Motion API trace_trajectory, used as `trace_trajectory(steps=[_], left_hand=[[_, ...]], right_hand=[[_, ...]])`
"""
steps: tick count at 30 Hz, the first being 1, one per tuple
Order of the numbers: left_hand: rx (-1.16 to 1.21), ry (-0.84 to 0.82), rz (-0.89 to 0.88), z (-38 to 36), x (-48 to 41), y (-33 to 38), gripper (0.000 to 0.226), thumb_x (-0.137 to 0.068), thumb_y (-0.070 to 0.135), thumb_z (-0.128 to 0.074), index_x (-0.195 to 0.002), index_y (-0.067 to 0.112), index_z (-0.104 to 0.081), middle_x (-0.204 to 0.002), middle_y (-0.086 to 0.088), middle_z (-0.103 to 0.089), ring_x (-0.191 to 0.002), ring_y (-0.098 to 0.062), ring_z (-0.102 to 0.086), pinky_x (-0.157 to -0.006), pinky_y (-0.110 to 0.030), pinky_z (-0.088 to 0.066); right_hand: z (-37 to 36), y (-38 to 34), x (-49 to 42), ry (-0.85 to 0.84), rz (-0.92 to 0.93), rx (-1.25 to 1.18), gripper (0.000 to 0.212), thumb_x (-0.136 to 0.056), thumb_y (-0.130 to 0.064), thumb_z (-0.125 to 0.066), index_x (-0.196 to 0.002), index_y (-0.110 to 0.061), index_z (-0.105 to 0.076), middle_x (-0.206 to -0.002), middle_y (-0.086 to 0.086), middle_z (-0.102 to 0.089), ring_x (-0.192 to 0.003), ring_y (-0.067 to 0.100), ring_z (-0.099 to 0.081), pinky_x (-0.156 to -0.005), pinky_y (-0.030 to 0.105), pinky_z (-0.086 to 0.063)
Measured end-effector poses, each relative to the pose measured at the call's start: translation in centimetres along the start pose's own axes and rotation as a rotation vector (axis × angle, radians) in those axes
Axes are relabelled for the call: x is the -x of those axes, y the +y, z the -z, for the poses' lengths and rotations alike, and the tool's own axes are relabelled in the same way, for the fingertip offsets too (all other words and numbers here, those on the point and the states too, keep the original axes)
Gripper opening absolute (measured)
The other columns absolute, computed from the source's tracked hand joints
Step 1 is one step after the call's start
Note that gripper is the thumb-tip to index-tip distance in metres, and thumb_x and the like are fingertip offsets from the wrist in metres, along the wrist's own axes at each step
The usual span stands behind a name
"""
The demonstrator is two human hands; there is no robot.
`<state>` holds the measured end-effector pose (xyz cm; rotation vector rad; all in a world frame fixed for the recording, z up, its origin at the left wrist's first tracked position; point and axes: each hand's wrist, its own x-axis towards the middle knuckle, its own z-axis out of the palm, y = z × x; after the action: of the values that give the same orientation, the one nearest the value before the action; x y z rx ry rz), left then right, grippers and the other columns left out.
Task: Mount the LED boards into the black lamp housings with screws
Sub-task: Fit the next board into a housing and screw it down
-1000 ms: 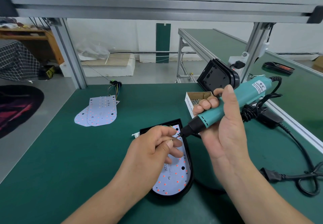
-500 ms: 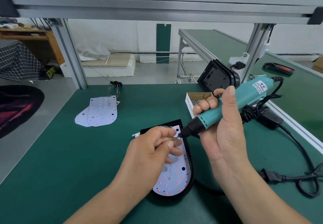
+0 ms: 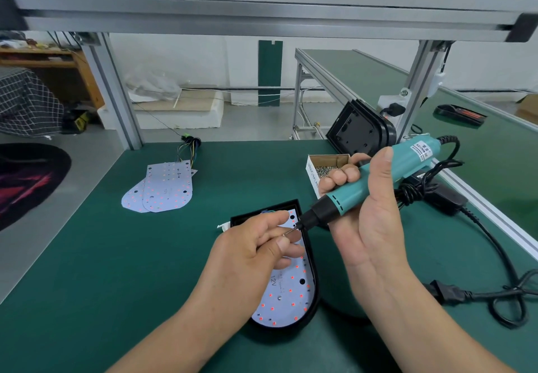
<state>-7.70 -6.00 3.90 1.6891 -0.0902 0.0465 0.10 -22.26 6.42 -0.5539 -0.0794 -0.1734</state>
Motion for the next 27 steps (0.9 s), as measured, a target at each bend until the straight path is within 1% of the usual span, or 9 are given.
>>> trace_trajectory(steps=[3,8,12,17,19,21,23,25,27], left_hand=[[0.023,-0.010,0.021,-0.1,0.0,0.0,0.040,-0.104,-0.002,-0.057,-0.122,0.034,-0.065,-0.105,0.011,-0.081,-0.097,-0.012,-0.079,-0.082,-0.019,-0.059],[0.039,-0.016,0.031,0.0,0.0,0.0,0.038,-0.104,-0.001,-0.058,-0.122,0.032,-0.065,-0.103,0.009,-0.081,-0.097,-0.012,-0.079,-0.081,-0.019,-0.059],[0.034,-0.013,0.027,0.3,-0.1,0.0,0.033,-0.105,-0.002,-0.056,-0.123,0.023,-0.067,-0.100,0.006,-0.081,-0.095,-0.014,-0.079,-0.080,-0.021,-0.060],[-0.004,-0.017,0.008,0.3,0.1,0.0,0.026,-0.105,0.000,-0.056,-0.112,0.021,-0.069,-0.096,0.004,-0.081,-0.090,-0.014,-0.079,-0.076,-0.022,-0.060],[-0.007,-0.012,0.011,0.4,0.1,0.1,0.023,-0.105,0.000,-0.056,-0.107,0.019,-0.069,-0.093,0.001,-0.081,-0.085,-0.017,-0.079,-0.069,-0.023,-0.060],[0.054,-0.006,0.048,0.6,-0.1,0.3,0.018,-0.106,0.001,-0.055,-0.105,0.013,-0.068,-0.090,-0.004,-0.080,-0.074,-0.020,-0.078,-0.058,-0.024,-0.056],[0.197,-0.005,0.134,1.0,-0.4,0.5,0.012,-0.106,0.006,-0.057,-0.103,0.006,-0.069,-0.087,-0.007,-0.078,-0.061,-0.018,-0.067,-0.049,-0.024,-0.049],[0.353,-0.029,0.217,1.4,-0.6,0.6,0.014,-0.104,0.011,-0.063,-0.099,0.005,-0.075,-0.084,-0.006,-0.073,-0.058,-0.013,-0.055,-0.046,-0.022,-0.041],[0.433,-0.065,0.266,1.5,-0.6,0.6,0.013,-0.099,0.011,-0.069,-0.098,0.009,-0.082,-0.083,-0.006,-0.067,-0.059,-0.011,-0.051,-0.046,-0.020,-0.038]], right_hand=[[0.0,-0.1,0.0,-0.006,0.003,-0.004,0.036,-0.095,-0.051,-0.071,-0.098,-0.016,-0.060,-0.075,-0.002,-0.049,-0.067,0.014,-0.053,-0.071,0.030,-0.051],[-0.1,-0.3,0.1,-0.005,0.011,-0.007,0.036,-0.096,-0.051,-0.070,-0.099,-0.016,-0.060,-0.076,-0.002,-0.048,-0.069,0.014,-0.052,-0.073,0.030,-0.051],[-0.1,-0.7,0.0,0.004,0.021,-0.014,0.035,-0.098,-0.049,-0.068,-0.099,-0.015,-0.060,-0.076,-0.002,-0.048,-0.069,0.014,-0.052,-0.072,0.030,-0.051],[-0.2,-0.6,0.1,-0.017,0.030,0.000,0.033,-0.100,-0.048,-0.066,-0.098,-0.016,-0.060,-0.077,-0.002,-0.047,-0.068,0.014,-0.052,-0.071,0.029,-0.051],[-0.3,-0.6,0.2,-0.022,0.026,0.002,0.033,-0.100,-0.048,-0.066,-0.098,-0.016,-0.060,-0.076,-0.002,-0.048,-0.068,0.014,-0.052,-0.071,0.029,-0.051],[-0.3,-0.6,0.2,-0.019,0.021,-0.011,0.033,-0.099,-0.048,-0.066,-0.098,-0.015,-0.060,-0.076,-0.002,-0.047,-0.068,0.014,-0.052,-0.071,0.029,-0.052],[-0.4,-0.8,0.2,-0.016,0.015,-0.024,0.034,-0.098,-0.048,-0.068,-0.099,-0.015,-0.060,-0.077,-0.002,-0.047,-0.069,0.014,-0.051,-0.072,0.029,-0.052],[-0.4,-0.9,0.2,-0.022,0.018,-0.033,0.035,-0.097,-0.049,-0.069,-0.100,-0.015,-0.059,-0.077,-0.002,-0.046,-0.070,0.014,-0.050,-0.072,0.029,-0.051],[-0.4,-1.1,0.2,-0.040,0.030,-0.032,0.035,-0.097,-0.049,-0.069,-0.100,-0.016,-0.059,-0.076,-0.002,-0.046,-0.069,0.014,-0.050,-0.072,0.030,-0.051]])
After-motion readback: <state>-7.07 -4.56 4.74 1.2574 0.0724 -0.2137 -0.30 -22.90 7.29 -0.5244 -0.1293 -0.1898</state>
